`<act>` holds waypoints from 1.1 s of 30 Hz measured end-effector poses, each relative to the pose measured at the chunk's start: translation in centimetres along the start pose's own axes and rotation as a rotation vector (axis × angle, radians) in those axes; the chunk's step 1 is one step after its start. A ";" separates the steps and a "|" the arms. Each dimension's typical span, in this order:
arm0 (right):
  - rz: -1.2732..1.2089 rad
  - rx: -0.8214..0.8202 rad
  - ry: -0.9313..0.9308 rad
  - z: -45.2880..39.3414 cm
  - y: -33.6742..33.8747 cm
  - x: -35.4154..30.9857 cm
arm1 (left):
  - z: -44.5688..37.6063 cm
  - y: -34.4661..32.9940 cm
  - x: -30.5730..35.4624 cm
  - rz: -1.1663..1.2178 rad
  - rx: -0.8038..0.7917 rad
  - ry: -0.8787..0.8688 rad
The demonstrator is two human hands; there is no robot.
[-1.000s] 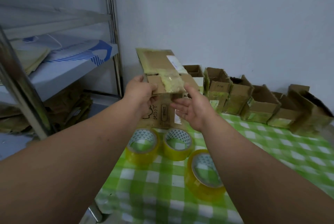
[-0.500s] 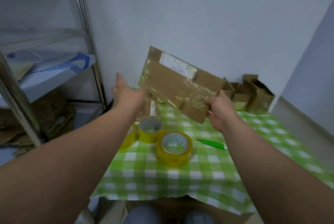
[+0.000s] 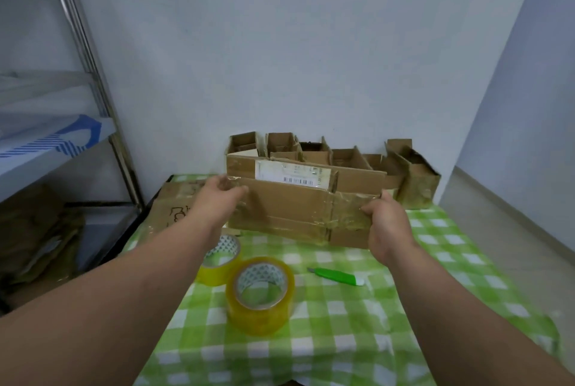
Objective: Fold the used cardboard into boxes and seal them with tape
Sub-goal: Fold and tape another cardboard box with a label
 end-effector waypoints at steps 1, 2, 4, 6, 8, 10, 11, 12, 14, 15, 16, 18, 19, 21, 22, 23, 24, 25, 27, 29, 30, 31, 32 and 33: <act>0.005 0.012 0.007 -0.5 0.2 0.2 | -0.2 -0.2 -0.2 -0.001 0.022 0.002; 0.019 0.010 0.019 -0.8 0.2 0.4 | -0.3 -0.4 -0.5 -0.007 0.033 0.001; 0.048 0.022 0.046 -1.4 0.3 0.8 | -0.5 -1.1 -1.1 -0.031 0.035 -0.022; 0.095 0.015 0.068 -1.7 0.3 1.5 | -0.6 -1.6 -1.9 -0.021 0.044 -0.038; 0.132 -0.001 0.083 -1.9 0.2 2.3 | -0.5 -2.1 -2.6 -0.002 0.047 -0.049; 0.123 -0.011 0.086 -2.1 0.2 2.8 | -0.4 -2.4 -3.0 -0.006 0.035 -0.061; 0.120 -0.023 0.088 -2.3 0.1 2.9 | -0.5 -2.6 -3.1 -0.010 0.025 -0.071; 0.122 -0.032 0.089 -2.4 0.0 2.9 | -0.7 -2.9 -3.0 -0.016 0.008 -0.082; 0.104 -0.042 0.094 -2.8 -0.3 2.6 | -1.2 -3.6 -2.5 -0.028 -0.045 -0.099; 0.099 -0.044 0.103 -3.1 -0.4 2.5 | -1.4 -4.0 -2.3 -0.025 -0.071 -0.104; 0.097 -0.050 0.114 -3.3 -0.5 2.4 | -1.7 -4.3 -2.2 -0.010 -0.084 -0.104; 0.099 -0.052 0.137 -3.9 -0.6 2.0 | -2.1 -4.6 -2.3 -0.008 -0.075 -0.119; 0.103 -0.043 0.148 -4.1 -0.5 1.7 | -2.2 -4.5 -2.5 -0.024 -0.060 -0.137; 0.114 -0.006 0.149 -4.6 0.0 1.6 | -2.1 -4.3 -3.1 -0.075 -0.024 -0.175; 0.118 0.005 0.136 -4.7 0.2 1.7 | -1.9 -4.2 -3.5 -0.120 -0.014 -0.191; 0.114 0.006 0.122 -4.9 0.3 2.0 | -1.6 -4.1 -3.8 -0.169 -0.014 -0.202; 0.104 -0.001 0.108 -4.9 0.3 2.3 | -1.4 -4.0 -4.3 -0.205 -0.019 -0.211; 0.096 -0.010 0.105 -4.9 0.3 2.6 | -1.1 -4.0 -4.6 -0.221 -0.032 -0.224; 0.102 -0.038 0.106 -4.8 0.3 3.1 | -0.7 -4.0 -4.9 -0.209 -0.057 -0.235; 0.071 -0.088 0.095 -4.7 0.3 3.3 | -0.4 -4.4 -4.6 -0.200 -0.089 -0.249; 0.039 -0.125 0.077 -4.6 0.3 3.3 | -0.3 -4.6 -4.4 -0.190 -0.101 -0.246; 0.022 -0.155 0.056 -4.5 0.2 3.3 | -0.3 -4.9 -4.1 -0.172 -0.112 -0.236; 0.027 -0.175 0.045 -4.2 0.1 3.1 | -0.3 -5.1 -4.0 -0.147 -0.125 -0.223; 0.045 -0.189 0.045 -4.1 0.1 3.0 | -0.5 -5.2 -3.9 -0.111 -0.132 -0.208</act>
Point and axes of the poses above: each hand's wrist, its own z-axis away from the middle knuckle, its own y-axis out of the back of the hand, x = y × z, the point moved 4 cm from there along -z, towards the middle knuckle, and after that the axes turned 6 degrees about z, right-handed, at the moved point
